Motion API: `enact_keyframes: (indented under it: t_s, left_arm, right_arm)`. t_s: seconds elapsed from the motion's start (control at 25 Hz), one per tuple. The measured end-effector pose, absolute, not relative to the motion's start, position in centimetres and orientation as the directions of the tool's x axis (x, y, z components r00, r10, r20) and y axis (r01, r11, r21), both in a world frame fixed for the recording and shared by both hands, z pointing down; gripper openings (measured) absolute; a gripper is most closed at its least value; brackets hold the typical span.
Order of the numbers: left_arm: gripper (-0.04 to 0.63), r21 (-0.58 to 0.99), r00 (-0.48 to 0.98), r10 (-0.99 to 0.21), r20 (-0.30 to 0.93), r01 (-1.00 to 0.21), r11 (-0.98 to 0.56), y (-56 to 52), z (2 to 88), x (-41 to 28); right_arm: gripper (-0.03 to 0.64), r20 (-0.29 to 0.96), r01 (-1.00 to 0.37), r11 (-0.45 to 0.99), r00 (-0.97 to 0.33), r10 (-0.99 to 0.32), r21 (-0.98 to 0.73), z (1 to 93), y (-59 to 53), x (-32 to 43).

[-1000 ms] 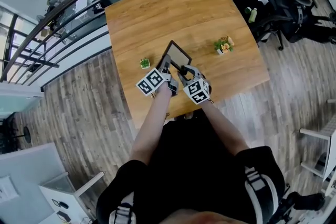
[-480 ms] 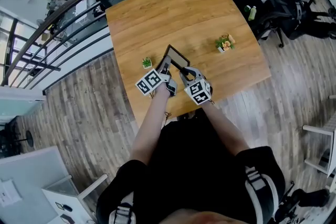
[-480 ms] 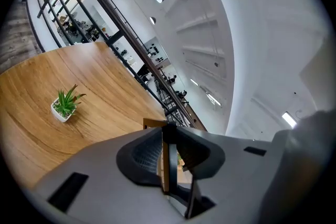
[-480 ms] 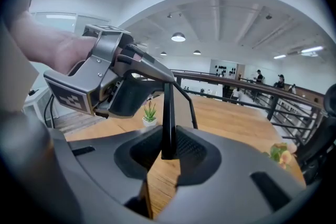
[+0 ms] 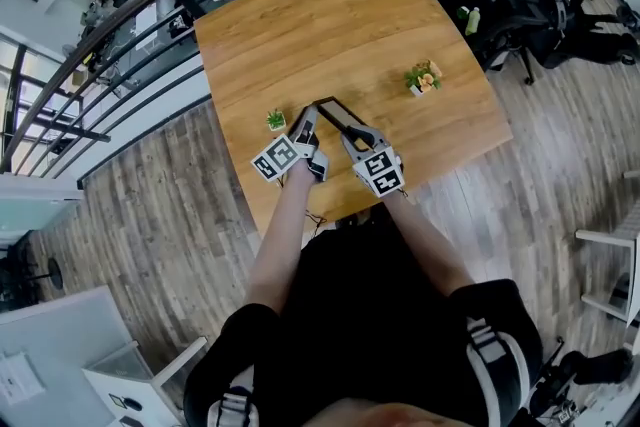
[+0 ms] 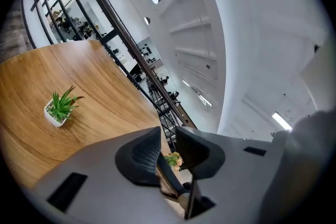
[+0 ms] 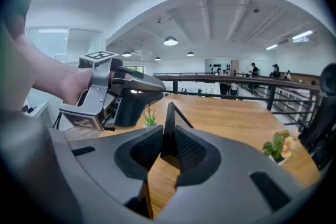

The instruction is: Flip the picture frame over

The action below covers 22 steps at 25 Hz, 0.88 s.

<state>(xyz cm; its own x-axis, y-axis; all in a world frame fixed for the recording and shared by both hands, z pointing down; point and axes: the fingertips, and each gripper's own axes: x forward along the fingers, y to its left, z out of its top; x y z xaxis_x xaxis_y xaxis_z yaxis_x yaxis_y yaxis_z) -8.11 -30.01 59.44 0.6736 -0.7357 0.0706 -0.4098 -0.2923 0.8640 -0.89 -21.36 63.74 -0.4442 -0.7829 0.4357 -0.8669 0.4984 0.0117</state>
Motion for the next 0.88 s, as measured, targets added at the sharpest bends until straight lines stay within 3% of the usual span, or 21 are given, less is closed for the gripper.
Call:
enact_keyframes:
  t_s: [0.48, 0.88]
  left_arm:
    - [0.084, 0.865, 0.711, -0.694, 0.115, -0.415, -0.282, -28.9, 61.8, -7.7]
    - [0.086, 0.863, 0.738, -0.667, 0.107, -0.402, -0.306, -28.9, 62.0, -7.3]
  right_arm:
    - [0.08, 0.363, -0.892, 0.387, -0.449, -0.816, -0.235, 63.2, -21.9, 1.4]
    - [0.08, 0.183, -0.742, 0.371, -0.546, -0.817, -0.559, 59.7, -22.5, 1.0]
